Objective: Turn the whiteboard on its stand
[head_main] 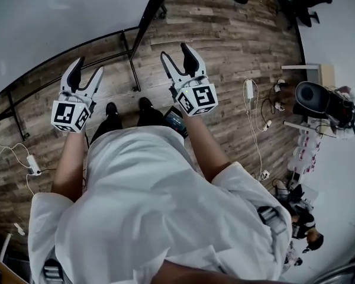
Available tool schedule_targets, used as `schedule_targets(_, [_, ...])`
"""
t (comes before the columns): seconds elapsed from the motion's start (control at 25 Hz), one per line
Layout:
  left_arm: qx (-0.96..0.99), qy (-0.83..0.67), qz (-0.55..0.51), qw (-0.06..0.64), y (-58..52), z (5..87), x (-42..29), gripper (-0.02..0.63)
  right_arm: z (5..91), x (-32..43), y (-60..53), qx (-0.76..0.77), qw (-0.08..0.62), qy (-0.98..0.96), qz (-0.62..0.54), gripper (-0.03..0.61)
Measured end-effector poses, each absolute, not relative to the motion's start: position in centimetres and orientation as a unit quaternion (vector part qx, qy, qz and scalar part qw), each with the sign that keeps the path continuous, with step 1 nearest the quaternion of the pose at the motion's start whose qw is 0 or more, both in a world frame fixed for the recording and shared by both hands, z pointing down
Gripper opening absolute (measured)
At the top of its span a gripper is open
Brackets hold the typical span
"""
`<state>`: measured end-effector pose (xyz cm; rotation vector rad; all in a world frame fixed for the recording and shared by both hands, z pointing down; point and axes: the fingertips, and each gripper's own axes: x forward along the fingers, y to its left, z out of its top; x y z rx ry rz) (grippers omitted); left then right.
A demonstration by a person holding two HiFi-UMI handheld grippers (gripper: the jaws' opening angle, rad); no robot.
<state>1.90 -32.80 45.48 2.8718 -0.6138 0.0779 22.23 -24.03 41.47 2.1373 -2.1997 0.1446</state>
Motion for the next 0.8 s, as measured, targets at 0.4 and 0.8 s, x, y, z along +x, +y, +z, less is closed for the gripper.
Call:
schedule_targets(0.4, [0.934,-0.346,0.012,0.091,-33.5,44.2,2.5,0.256,40.5,27.3,-27.9,0.596,0.019,-0.802,0.038,0.268])
schedule_targets(0.8, [0.91,-0.404,0.007,0.094,-29.0,44.8,3.8,0.256,40.3,27.6,-30.1,0.487,0.007,-0.872,0.045,0.288])
